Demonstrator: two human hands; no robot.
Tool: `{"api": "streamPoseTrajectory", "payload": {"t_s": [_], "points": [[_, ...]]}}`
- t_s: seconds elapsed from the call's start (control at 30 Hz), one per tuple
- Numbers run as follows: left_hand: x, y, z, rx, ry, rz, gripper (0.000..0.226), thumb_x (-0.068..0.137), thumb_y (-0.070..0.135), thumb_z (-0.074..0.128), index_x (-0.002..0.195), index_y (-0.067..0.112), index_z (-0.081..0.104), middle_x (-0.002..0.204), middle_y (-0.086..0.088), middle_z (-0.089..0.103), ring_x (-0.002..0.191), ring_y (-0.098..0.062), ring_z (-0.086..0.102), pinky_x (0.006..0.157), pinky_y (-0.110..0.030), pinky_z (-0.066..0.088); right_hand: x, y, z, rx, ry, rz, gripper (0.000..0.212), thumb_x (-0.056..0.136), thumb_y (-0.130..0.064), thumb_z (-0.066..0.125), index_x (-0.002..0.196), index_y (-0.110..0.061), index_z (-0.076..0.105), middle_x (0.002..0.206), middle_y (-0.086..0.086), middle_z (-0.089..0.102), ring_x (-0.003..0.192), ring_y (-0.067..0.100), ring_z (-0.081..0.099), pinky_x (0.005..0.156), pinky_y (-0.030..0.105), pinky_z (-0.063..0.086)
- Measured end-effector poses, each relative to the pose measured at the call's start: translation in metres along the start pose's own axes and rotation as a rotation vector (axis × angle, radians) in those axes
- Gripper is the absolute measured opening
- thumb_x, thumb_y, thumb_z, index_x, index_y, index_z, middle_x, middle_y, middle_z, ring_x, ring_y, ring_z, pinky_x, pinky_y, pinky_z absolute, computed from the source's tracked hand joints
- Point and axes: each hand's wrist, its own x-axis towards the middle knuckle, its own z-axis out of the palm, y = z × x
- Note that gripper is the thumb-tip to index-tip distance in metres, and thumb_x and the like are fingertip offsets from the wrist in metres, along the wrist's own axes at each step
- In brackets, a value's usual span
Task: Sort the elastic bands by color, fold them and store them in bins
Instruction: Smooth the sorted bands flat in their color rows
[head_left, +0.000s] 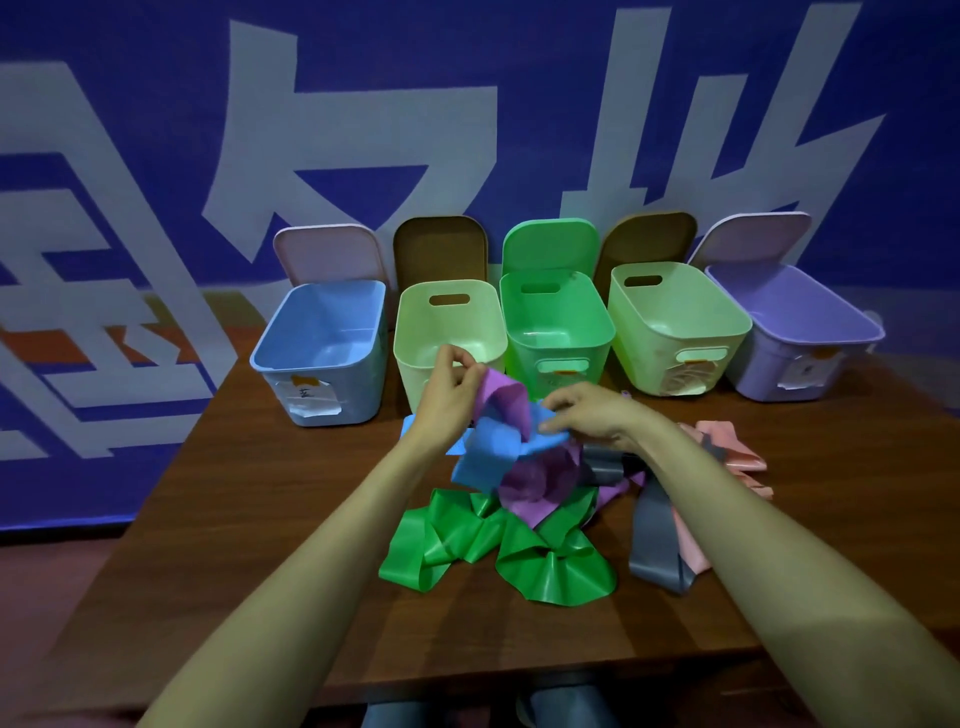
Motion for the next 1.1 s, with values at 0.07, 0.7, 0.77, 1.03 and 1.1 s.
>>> {"api": "streamPoseTrajectory", "payload": {"t_s": [0.07, 0.7, 0.77, 1.03, 1.1], "points": [[0.001, 0.003, -0.007, -0.080, -0.041, -0.063, 0.014, 0.094, 0.023, 0.055, 0.088, 0.015, 0.045, 0.073, -0.003, 0.054, 0.060, -0.013, 0.048, 0.045, -0.015, 0.039, 0.007, 0.004, -0.006, 0.014, 0.256, -0.002, 0.018, 0.086, 0.004, 0.052, 0.083, -0.012, 0.060, 0.088, 0.015, 0.058, 0.064, 0.016, 0.051, 0.056, 0.027, 0.041], [0.011, -0.006, -0.039, 0.261, -0.309, -0.141, 0.028, 0.091, -0.002, 0.041, 0.109, 0.015, 0.053, 0.094, -0.009, 0.054, 0.080, -0.020, 0.052, 0.074, -0.031, 0.044, 0.006, 0.015, -0.030, 0.931, 0.169, -0.105, 0.017, 0.094, -0.014, 0.045, 0.080, -0.014, 0.054, 0.059, -0.002, 0.058, 0.057, 0.009, 0.058, 0.060, 0.023, 0.047], [0.008, -0.005, -0.036, 0.211, -0.363, -0.204, 0.038, 0.091, -0.005, 0.037, 0.124, 0.014, 0.044, 0.104, -0.011, 0.054, 0.080, -0.020, 0.053, 0.071, -0.028, 0.046, 0.007, 0.012, -0.033, 0.970, 0.191, -0.059, 0.014, 0.097, -0.019, 0.044, 0.085, -0.016, 0.051, 0.062, 0.000, 0.051, 0.047, 0.009, 0.047, 0.046, 0.019, 0.046], [0.011, -0.010, -0.044, -0.088, -0.132, -0.272, 0.003, 0.086, 0.017, 0.064, 0.086, 0.015, 0.066, 0.076, -0.001, 0.059, 0.066, -0.012, 0.047, 0.060, -0.023, 0.037, 0.018, 0.032, -0.044, 0.368, 0.569, 0.009, 0.031, 0.096, -0.016, 0.043, 0.127, -0.019, 0.043, 0.084, 0.009, 0.059, 0.049, 0.012, 0.035, 0.045, 0.021, 0.031], [0.014, -0.018, -0.048, -0.105, 0.100, -0.231, 0.010, 0.086, 0.018, 0.065, 0.075, 0.016, 0.065, 0.071, -0.001, 0.060, 0.067, -0.015, 0.049, 0.064, -0.028, 0.040, 0.015, 0.038, -0.045, 0.156, 0.622, 0.001, 0.035, 0.095, -0.022, 0.048, 0.128, -0.010, 0.049, 0.096, 0.012, 0.060, 0.064, 0.020, 0.049, 0.058, 0.028, 0.038]]}}
